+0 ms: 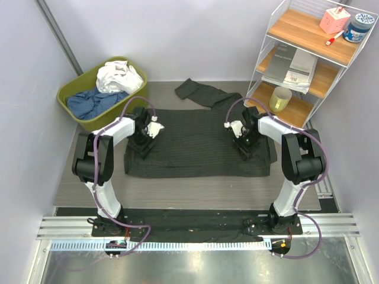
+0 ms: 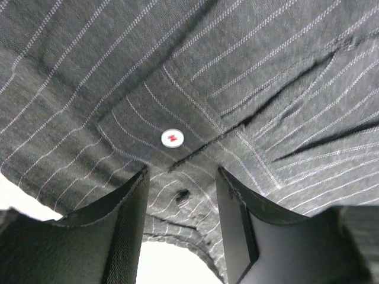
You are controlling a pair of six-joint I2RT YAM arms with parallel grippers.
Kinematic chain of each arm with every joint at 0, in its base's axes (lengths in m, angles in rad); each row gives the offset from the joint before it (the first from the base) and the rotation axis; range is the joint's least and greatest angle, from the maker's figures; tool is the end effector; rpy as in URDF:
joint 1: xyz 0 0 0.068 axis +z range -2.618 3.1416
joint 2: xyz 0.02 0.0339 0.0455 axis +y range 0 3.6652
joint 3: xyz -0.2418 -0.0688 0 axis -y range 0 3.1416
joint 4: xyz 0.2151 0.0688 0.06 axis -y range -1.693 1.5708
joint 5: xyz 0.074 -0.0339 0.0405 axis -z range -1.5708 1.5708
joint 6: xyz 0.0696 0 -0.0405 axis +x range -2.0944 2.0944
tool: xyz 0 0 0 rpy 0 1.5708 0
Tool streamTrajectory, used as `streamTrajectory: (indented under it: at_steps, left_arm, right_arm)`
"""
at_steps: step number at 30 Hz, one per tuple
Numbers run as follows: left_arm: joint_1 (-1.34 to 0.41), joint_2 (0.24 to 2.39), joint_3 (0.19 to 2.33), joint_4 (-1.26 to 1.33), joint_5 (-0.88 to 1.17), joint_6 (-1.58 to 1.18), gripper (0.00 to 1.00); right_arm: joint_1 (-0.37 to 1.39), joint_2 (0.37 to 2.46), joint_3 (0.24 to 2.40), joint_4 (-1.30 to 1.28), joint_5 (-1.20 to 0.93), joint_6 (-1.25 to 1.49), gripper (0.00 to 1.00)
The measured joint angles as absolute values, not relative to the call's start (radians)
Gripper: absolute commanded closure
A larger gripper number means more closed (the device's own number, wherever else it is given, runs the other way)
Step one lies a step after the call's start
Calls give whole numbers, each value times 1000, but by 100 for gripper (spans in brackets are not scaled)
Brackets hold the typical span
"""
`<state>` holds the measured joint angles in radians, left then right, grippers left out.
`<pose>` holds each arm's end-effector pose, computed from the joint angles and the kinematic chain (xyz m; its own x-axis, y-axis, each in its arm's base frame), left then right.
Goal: Fold and stack the long sleeve shirts
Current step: Fold the shirt
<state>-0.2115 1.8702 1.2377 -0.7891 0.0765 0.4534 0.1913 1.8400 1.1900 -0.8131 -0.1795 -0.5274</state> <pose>0.3133 -0.0727 0.1240 -0.7726 0.6126 -0.1667 0.6217 0.7833 -0.0028 0.2992 0.0706 0.1225 -0.7398 -0.6477 -0.1822 -0.6692 0.7364 0.0993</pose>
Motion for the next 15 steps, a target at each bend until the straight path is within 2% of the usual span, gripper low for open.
streamTrajectory:
  at_steps: [5,9,15]
  left_arm:
    - [-221,1733,1059,-782,78,486,50]
    - [-231,1607,908,-850,63,535,47]
    - [-228,1518,892,-988,98,590,38]
  right_arm:
    - [234,1734,1058,-802,-159,-627,63]
    - [293,1649,952,-907,-180,-683,62]
    - [303,1601,967,-1169,-290,-733,61]
